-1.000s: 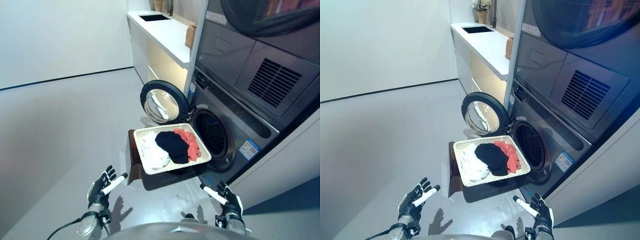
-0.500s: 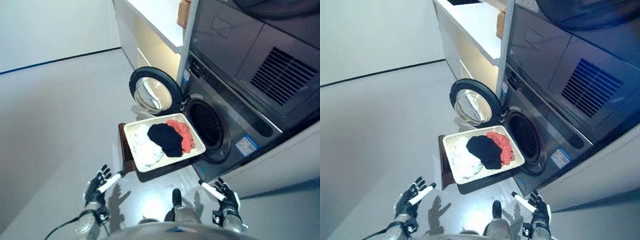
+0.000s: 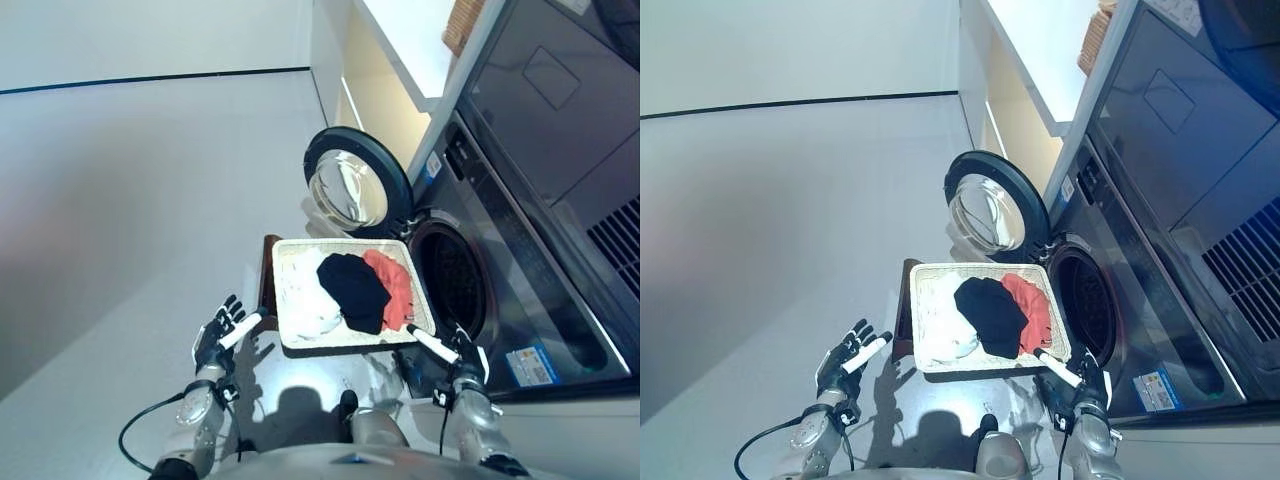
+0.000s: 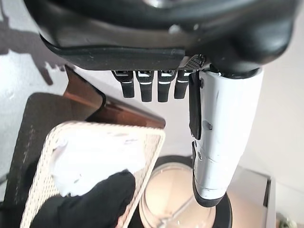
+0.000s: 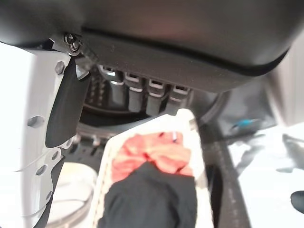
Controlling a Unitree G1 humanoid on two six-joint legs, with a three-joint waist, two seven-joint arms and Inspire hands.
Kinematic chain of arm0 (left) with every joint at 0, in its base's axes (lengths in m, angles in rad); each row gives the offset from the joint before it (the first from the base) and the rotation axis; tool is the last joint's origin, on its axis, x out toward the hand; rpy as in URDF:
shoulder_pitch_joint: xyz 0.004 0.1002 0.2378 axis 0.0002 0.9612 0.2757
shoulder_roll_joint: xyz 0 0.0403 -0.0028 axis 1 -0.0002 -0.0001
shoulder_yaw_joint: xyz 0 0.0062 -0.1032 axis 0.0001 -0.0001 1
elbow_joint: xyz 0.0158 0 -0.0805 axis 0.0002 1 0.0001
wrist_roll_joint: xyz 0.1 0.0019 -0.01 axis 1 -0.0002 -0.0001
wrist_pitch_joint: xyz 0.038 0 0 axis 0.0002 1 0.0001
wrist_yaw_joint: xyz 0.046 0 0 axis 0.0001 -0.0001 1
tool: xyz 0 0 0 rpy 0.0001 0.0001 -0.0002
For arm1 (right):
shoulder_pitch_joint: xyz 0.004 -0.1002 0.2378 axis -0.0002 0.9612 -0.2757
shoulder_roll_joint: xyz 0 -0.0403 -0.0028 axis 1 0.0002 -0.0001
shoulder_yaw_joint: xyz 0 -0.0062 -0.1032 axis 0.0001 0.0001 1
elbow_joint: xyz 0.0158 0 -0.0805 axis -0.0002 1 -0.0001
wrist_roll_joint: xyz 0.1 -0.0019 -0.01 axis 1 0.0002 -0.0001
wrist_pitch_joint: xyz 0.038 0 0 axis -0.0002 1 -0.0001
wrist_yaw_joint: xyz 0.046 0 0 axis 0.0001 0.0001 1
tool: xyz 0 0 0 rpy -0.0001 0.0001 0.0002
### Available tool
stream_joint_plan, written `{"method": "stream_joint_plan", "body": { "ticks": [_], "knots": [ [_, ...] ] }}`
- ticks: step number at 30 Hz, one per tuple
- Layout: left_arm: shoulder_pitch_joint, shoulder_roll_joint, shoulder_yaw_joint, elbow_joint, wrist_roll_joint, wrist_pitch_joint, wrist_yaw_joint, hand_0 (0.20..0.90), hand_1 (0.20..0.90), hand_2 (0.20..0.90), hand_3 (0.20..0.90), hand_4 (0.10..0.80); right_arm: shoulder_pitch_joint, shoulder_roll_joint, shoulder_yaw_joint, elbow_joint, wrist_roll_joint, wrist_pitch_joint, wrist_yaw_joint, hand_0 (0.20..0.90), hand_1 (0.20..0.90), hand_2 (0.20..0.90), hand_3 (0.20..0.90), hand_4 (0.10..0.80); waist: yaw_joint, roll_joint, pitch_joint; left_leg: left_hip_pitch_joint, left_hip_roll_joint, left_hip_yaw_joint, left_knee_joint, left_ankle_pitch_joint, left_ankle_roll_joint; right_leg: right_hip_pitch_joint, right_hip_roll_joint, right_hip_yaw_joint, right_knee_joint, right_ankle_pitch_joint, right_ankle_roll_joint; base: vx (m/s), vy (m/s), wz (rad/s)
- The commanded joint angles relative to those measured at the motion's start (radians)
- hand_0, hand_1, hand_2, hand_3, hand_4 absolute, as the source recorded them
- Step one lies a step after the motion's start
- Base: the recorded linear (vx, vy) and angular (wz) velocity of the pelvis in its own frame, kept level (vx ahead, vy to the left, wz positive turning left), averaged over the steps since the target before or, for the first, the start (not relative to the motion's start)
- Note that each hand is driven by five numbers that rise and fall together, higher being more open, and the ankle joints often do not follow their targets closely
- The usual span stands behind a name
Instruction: Pick up the clothes and place them into the washing machine
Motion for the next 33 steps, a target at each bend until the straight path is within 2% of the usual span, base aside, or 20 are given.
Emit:
{"method": "stream_joint_plan", "body": {
  "ticks": [1,2,3,6,8,9,11,12,13,15,18,21,22,24,25,27,28,29,31,33],
  "knots": [
    [-0.038,0.029,-0.013,-0.105,0.017,-0.086,-0.001,0.9,0.9,0.9,0.9,0.8,0.023,-0.025,-0.016,-0.042,0.027,-0.083,-0.033,0.9,0.9,0.9,0.9,0.8,-0.02,-0.004,-0.029,0.138,0.035,0.062,0.194,0.211,-0.007,-0.043,0.022,0.099,-0.096,0.108,0.035,0.102,-0.145,0.33],
    [-0.04,0.029,-0.015,-0.107,0.018,-0.085,-0.003,0.9,0.9,0.9,0.9,0.8,0.025,-0.026,-0.019,-0.037,0.029,-0.084,-0.034,0.9,0.9,0.9,0.9,0.8,-0.018,-0.007,-0.026,0.119,0.035,0.065,0.235,0.228,-0.003,-0.03,0.03,0.104,-0.096,0.094,0.025,0.153,-0.25,0.27],
    [-0.042,0.031,-0.021,-0.113,0.023,-0.08,-0.004,0.9,0.9,0.9,0.9,0.8,0.028,-0.027,-0.024,-0.041,0.034,-0.089,-0.036,0.9,0.9,0.9,0.9,0.8,-0.009,-0.03,-0.012,0.05,0.018,0.083,0.366,0.254,0.014,0.011,0.036,0.114,-0.099,0.081,0.0,0.191,-0.312,0.18],
    [-0.043,0.033,-0.029,-0.112,0.026,-0.078,-0.006,0.9,0.9,0.9,0.9,0.8,0.027,-0.026,-0.031,-0.027,0.043,-0.097,-0.047,0.9,0.9,0.9,0.9,0.8,-0.001,-0.041,0.004,-0.001,0.031,0.147,0.379,0.251,0.03,0.062,0.047,0.127,-0.112,0.06,-0.013,0.143,-0.198,0.1],
    [-0.054,0.035,-0.033,-0.114,0.033,-0.081,0.005,0.9,0.9,0.9,0.9,0.8,0.026,-0.029,-0.036,-0.037,0.05,-0.104,-0.052,0.9,0.9,0.9,0.9,0.8,0.016,-0.059,0.024,-0.085,0.002,0.142,0.354,0.198,0.05,0.082,0.038,0.146,-0.124,0.053,-0.007,0.064,-0.067,-0.18],
    [-0.055,0.035,-0.033,-0.114,0.033,-0.081,0.005,0.9,0.9,0.9,0.9,0.8,0.026,-0.029,-0.036,-0.038,0.05,-0.104,-0.052,0.9,0.9,0.9,0.9,0.8,0.016,-0.058,0.025,-0.086,0.002,0.142,0.36,0.193,0.051,0.083,0.038,0.146,-0.124,0.052,-0.006,0.047,-0.04,-0.07],
    [-0.055,0.035,-0.032,-0.11,0.039,-0.082,0.011,0.9,0.9,0.9,0.9,0.8,0.021,-0.035,-0.035,-0.032,0.046,-0.108,-0.059,0.9,0.9,0.9,0.9,0.8,0.036,-0.079,0.042,-0.175,-0.037,0.133,0.311,0.114,0.066,0.108,0.033,0.177,-0.135,0.039,0.0,0.11,-0.035,-0.13],
    [-0.054,0.035,-0.029,-0.111,0.04,-0.081,0.013,0.9,0.9,0.9,0.9,0.8,0.018,-0.038,-0.034,-0.03,0.043,-0.107,-0.059,0.9,0.9,0.9,0.9,0.8,0.049,-0.085,0.052,-0.214,-0.053,0.122,0.266,0.095,0.065,0.126,0.036,0.191,-0.137,0.031,0.003,0.231,-0.013,-0.13],
    [-0.044,0.035,-0.021,-0.11,0.039,-0.082,0.015,0.9,0.9,0.9,0.9,0.8,0.017,-0.041,-0.031,-0.038,0.036,-0.111,-0.063,0.9,0.9,0.9,0.9,0.8,0.074,-0.085,0.059,-0.275,-0.07,0.078,0.173,0.123,0.054,0.155,0.053,0.217,-0.142,0.021,0.005,0.284,0.015,0.02],
    [-0.024,0.031,-0.014,-0.105,0.036,-0.082,0.012,0.9,0.9,0.9,0.9,0.8,0.02,-0.045,-0.031,-0.037,0.022,-0.112,-0.067,0.9,0.9,0.9,0.9,0.8,0.097,-0.077,0.07,-0.31,-0.074,0.044,0.083,0.196,0.041,0.197,0.077,0.245,-0.14,0.003,0.002,0.269,0.027,-0.03],
    [-0.005,0.024,-0.006,-0.101,0.032,-0.083,0.009,0.9,0.9,0.9,0.9,0.8,0.024,-0.039,-0.031,-0.036,0.02,-0.115,-0.072,0.9,0.9,0.9,0.9,0.8,0.117,-0.064,0.072,-0.351,-0.078,0.073,-0.019,0.239,0.023,0.245,0.096,0.282,-0.143,-0.028,0.003,0.246,0.038,-0.32],
    [0.008,0.023,-0.002,-0.094,0.034,-0.084,0.004,0.9,0.9,0.9,0.9,0.8,0.031,-0.036,-0.033,-0.032,0.017,-0.114,-0.073,0.9,0.9,0.9,0.9,0.8,0.129,-0.058,0.068,-0.36,-0.082,0.079,-0.035,0.253,0.015,0.282,0.103,0.316,-0.15,-0.044,0.002,0.231,0.072,-0.76],
    [0.025,0.016,0.004,-0.087,0.035,-0.082,-0.002,0.9,0.9,0.9,0.9,0.8,0.041,-0.03,-0.035,-0.028,0.013,-0.109,-0.067,0.9,0.9,0.9,0.9,0.8,0.134,-0.05,0.06,-0.371,-0.081,0.081,-0.035,0.265,0.009,0.322,0.102,0.345,-0.165,-0.06,0.004,0.275,0.136,-0.88],
    [0.04,0.015,0.011,-0.091,0.031,-0.083,-0.004,0.9,0.9,0.9,0.9,0.8,0.049,-0.024,-0.038,-0.029,0.015,-0.105,-0.063,0.9,0.9,0.9,0.9,0.8,0.138,-0.047,0.051,-0.359,-0.078,0.106,-0.025,0.285,0.006,0.366,0.089,0.369,-0.185,-0.069,0.009,0.314,0.196,-0.84],
    [0.039,0.017,0.013,-0.093,0.028,-0.085,-0.005,0.9,0.9,0.9,0.9,0.8,0.048,-0.022,-0.038,-0.029,0.017,-0.102,-0.059,0.9,0.9,0.9,0.9,0.8,0.141,-0.051,0.05,-0.35,-0.083,0.127,0.008,0.277,0.015,0.385,0.075,0.378,-0.19,-0.075,0.014,0.181,0.177,-0.54],
    [0.034,0.024,0.014,-0.099,0.02,-0.094,-0.005,0.9,0.9,0.9,0.9,0.8,0.045,-0.014,-0.039,-0.038,0.025,-0.097,-0.05,0.9,0.9,0.9,0.9,0.8,0.132,-0.064,0.039,-0.384,-0.095,0.165,0.155,0.186,0.054,0.382,0.038,0.378,-0.177,-0.091,0.025,0.144,0.194,-0.62],
    [0.033,0.026,0.015,-0.108,0.024,-0.094,0.001,0.9,0.9,0.9,0.9,0.8,0.047,-0.011,-0.035,-0.049,0.019,-0.096,-0.052,0.9,0.9,0.9,0.9,0.8,0.135,-0.061,0.034,-0.391,-0.102,0.161,0.158,0.193,0.059,0.383,0.019,0.371,-0.167,-0.095,0.037,0.21,0.239,-0.63],
    [0.025,0.027,0.014,-0.105,0.021,-0.093,0.003,0.9,0.9,0.9,0.9,0.8,0.035,-0.012,-0.034,-0.044,0.015,-0.093,-0.051,0.9,0.9,0.9,0.9,0.8,0.134,-0.063,0.025,-0.383,-0.113,0.167,0.159,0.167,0.073,0.381,-0.001,0.38,-0.155,-0.09,0.049,0.257,0.245,-0.4],
    [-0.001,0.041,0.018,-0.102,0.021,-0.1,0.017,0.9,0.9,0.9,0.9,0.8,-0.01,-0.006,-0.022,-0.027,0.022,-0.089,-0.057,0.9,0.9,0.9,0.9,0.8,0.14,-0.07,0.017,-0.381,-0.127,0.214,0.197,0.128,0.095,0.36,-0.039,0.394,-0.11,-0.051,0.075,0.198,0.198,-0.24],
    [-0.003,0.057,0.038,-0.122,0.013,-0.108,0.025,0.9,0.9,0.9,0.9,0.8,-0.033,-0.004,-0.002,-0.029,0.007,-0.078,-0.048,0.9,0.9,0.9,0.9,0.8,0.148,-0.071,0.012,-0.374,-0.124,0.25,0.207,0.106,0.107,0.342,-0.059,0.4,-0.104,-0.031,0.095,0.141,0.172,-0.39]
  ]
}}
